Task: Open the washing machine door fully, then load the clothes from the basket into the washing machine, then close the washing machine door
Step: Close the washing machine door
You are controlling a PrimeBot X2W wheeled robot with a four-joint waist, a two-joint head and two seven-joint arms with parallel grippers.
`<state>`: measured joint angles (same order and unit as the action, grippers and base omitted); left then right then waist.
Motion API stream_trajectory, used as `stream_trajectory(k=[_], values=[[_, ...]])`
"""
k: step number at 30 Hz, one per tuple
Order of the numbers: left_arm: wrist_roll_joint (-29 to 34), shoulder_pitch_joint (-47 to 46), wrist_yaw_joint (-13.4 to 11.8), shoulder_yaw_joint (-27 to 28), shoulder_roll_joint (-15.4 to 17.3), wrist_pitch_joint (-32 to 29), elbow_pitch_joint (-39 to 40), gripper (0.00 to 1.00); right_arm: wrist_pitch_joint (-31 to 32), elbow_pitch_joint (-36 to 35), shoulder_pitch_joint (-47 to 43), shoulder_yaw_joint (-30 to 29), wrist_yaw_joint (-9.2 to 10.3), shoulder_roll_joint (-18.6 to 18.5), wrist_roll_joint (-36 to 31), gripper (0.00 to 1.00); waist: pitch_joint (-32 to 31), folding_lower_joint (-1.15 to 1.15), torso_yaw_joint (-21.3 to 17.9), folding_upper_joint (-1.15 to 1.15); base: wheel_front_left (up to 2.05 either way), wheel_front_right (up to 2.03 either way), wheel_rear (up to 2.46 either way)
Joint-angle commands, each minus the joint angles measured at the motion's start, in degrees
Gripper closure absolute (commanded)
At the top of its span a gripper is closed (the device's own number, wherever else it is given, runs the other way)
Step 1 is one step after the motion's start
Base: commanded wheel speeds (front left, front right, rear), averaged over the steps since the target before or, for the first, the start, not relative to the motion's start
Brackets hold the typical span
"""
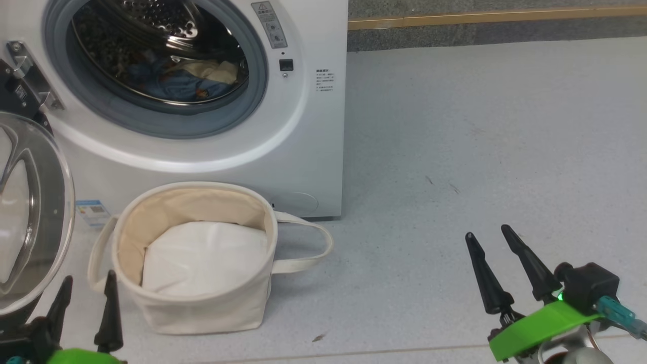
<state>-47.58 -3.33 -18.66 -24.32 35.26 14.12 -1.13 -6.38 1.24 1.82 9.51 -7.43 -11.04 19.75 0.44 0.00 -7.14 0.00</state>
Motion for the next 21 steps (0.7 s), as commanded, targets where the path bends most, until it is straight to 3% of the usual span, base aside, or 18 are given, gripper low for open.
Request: stream_trajectory(k=[1,9,21], values=[[-0.8,-2.3,-0.4,3.6,2.3,0.4,1.0,0.00,-0.3,-2.0,1.3,0.7,-0.06,0.0,-0.1,0.00,0.0,0.00,0.3,0.00,-0.07,0.07,0.00],[-0.8,-2.4,-1.4,5.0,2.5,0.5,0.4,0.00,-0.9,-1.3,1.5,1.2,-0.06,0.9,0.2,0.00,-0.2,0.00,3.9,0.00,0.00,0.00,0.00],[0.6,-1.8,-3.6,6.8,2.7,0.7,2.0,0.00,-1.5,-0.1,2.1,2.9,-0.06,0.9,1.5,0.00,-1.2,0.00,15.9,0.00,0.00,0.00,0.00]])
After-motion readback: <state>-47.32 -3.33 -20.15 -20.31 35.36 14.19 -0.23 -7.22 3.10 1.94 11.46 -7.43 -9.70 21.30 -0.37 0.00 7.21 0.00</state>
